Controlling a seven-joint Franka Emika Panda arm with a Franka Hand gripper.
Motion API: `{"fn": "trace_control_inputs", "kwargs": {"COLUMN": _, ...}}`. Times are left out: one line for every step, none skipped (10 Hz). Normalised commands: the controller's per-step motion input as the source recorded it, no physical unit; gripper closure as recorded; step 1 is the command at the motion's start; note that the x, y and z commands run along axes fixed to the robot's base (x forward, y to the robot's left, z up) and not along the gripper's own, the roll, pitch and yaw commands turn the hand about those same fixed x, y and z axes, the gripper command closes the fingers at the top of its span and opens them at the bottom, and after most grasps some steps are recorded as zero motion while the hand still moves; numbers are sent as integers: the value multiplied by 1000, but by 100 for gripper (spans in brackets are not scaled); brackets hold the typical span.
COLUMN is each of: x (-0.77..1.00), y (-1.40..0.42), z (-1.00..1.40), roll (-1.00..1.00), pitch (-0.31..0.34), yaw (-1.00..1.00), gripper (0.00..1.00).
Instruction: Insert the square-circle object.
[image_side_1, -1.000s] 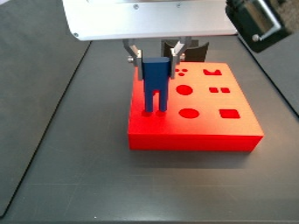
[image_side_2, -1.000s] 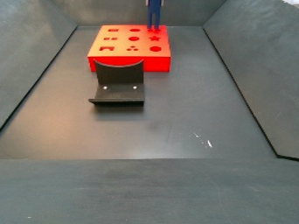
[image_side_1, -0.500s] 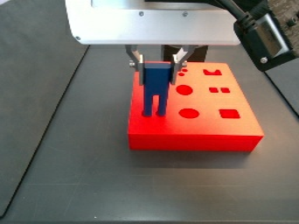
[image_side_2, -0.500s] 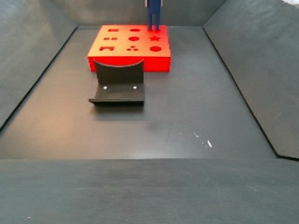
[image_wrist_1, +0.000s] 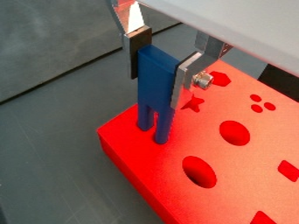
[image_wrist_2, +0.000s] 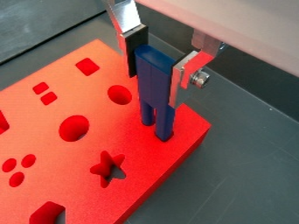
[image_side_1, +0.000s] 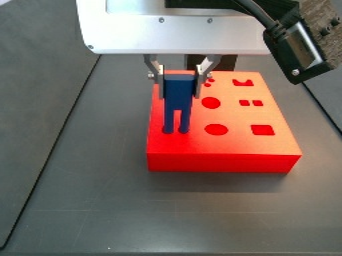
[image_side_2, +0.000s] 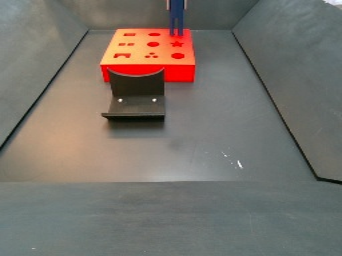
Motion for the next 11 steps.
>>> {"fn": "trace_control_inputs", "kwargs": {"x": 109, "y": 51, "z": -214, "roll": -29, "pitch": -24, "yaw": 31, "gripper": 100}}
{"fn": "trace_control_inputs", "kwargs": {"x": 0, "y": 0, "z": -377, "roll": -161, "pitch": -143, "yaw": 0, "gripper": 100}}
{"fn": "trace_control_inputs", "kwargs": {"x": -29, "y": 0, "z": -517, "roll": -170, "pitch": -179, "yaw": -17, "gripper": 100}}
{"fn": "trace_control_inputs", "kwargs": {"x": -37, "y": 0, "z": -763, "roll": -96, "pitch": -153, "yaw": 0, "gripper": 100}}
{"fn": "trace_control_inputs", "kwargs": {"x": -60, "y": 0, "z": -949, "roll": -77, "pitch": -81, "yaw": 0, "gripper": 100}}
{"fn": "trace_control_inputs", "kwargs": {"x": -3, "y": 0, "z": -1000, "roll": -41, "pitch": -29, "yaw": 0, "gripper": 100}}
{"fn": "trace_control_inputs", "kwargs": {"x": -26, "y": 0, "z": -1000, "roll": 10, "pitch": -11, "yaw": 0, "gripper": 100}}
{"fn": "trace_control_inputs", "kwargs": {"x": -3, "y": 0, "z": -1000, "roll": 53, "pitch": 0, "yaw": 0, "gripper": 100}}
{"fn": "trace_control_inputs", "kwargs": {"x": 0, "y": -3, "z": -1000, "roll": 86, "pitch": 0, "yaw": 0, "gripper": 100}}
{"fn": "trace_control_inputs", "kwargs": {"x": 0, "y": -26, "z": -800, "roll": 106, "pitch": 24, "yaw": 0, "gripper": 100}}
{"fn": "trace_control_inputs", "kwargs": {"x": 0, "y": 0, "z": 0, "roll": 0, "pitch": 0, "yaw": 0, "gripper": 100}}
